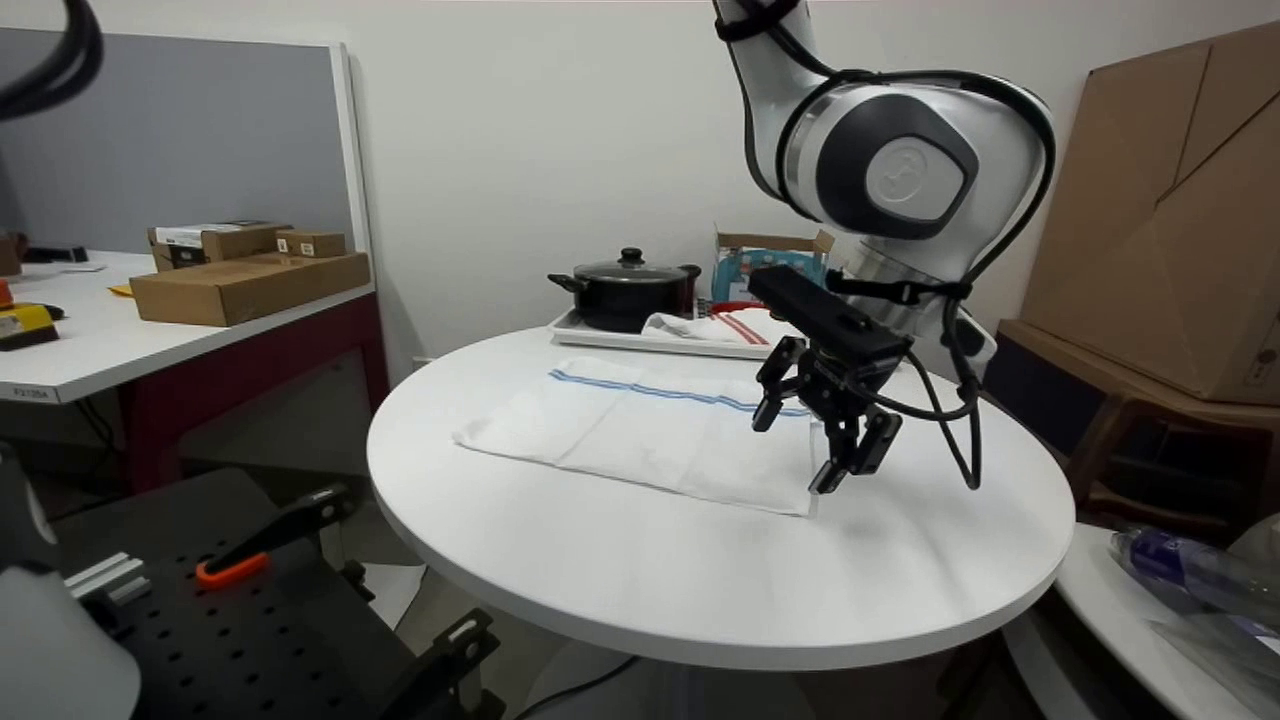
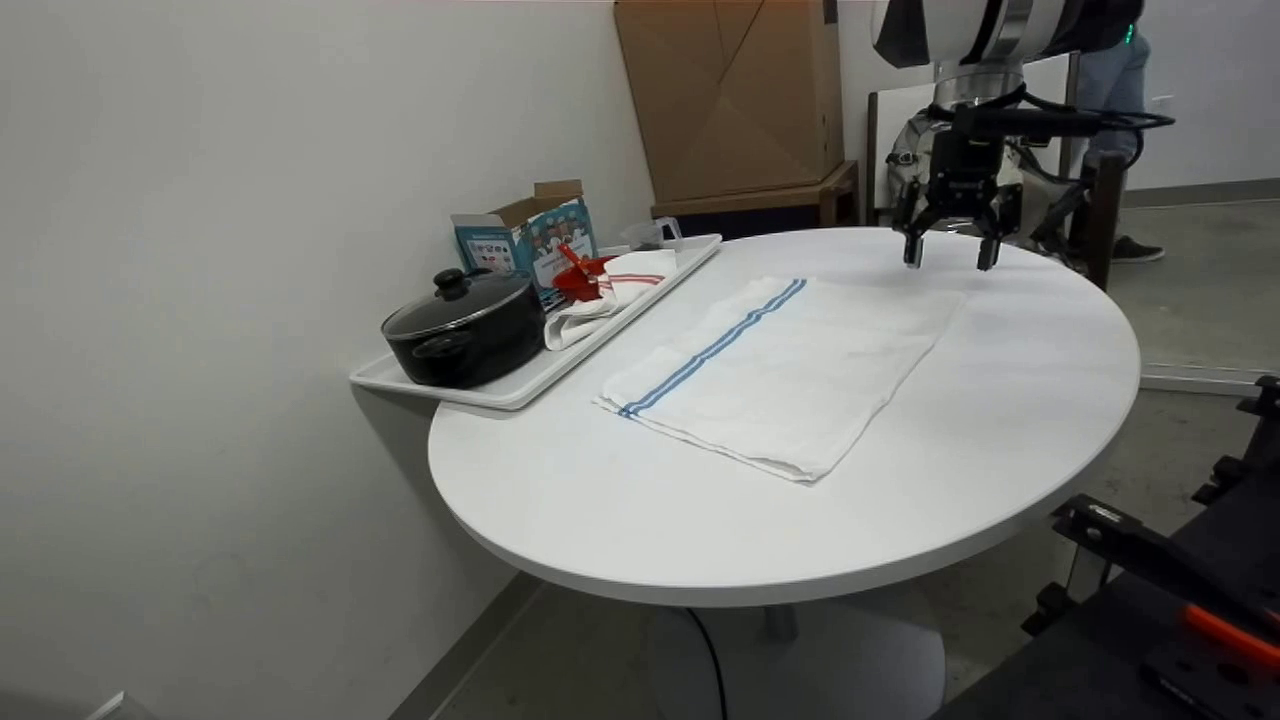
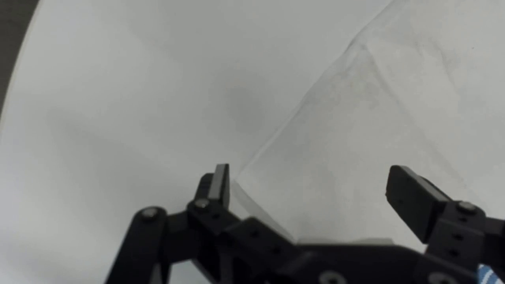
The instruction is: Fold the towel twice
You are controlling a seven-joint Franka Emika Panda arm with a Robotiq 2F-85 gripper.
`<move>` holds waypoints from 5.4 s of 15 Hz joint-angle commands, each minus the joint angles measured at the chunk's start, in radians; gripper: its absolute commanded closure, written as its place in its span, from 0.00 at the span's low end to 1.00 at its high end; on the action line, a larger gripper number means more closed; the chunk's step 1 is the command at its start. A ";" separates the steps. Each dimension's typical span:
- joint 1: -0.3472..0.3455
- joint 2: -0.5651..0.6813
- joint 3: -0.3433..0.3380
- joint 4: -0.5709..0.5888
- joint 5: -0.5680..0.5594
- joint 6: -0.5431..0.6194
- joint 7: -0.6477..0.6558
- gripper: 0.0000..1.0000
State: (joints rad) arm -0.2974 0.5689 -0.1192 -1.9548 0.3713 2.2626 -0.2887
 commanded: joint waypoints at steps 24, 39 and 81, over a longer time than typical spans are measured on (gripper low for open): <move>-0.099 0.089 0.114 0.077 0.082 0.087 0.024 0.93; -0.043 -0.217 0.224 -0.088 0.189 0.057 -0.126 0.92; 0.317 -0.338 0.208 -0.600 -0.368 -0.034 0.054 0.00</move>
State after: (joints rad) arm 0.0237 0.2999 0.0862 -2.4965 -0.0047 2.1920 -0.2204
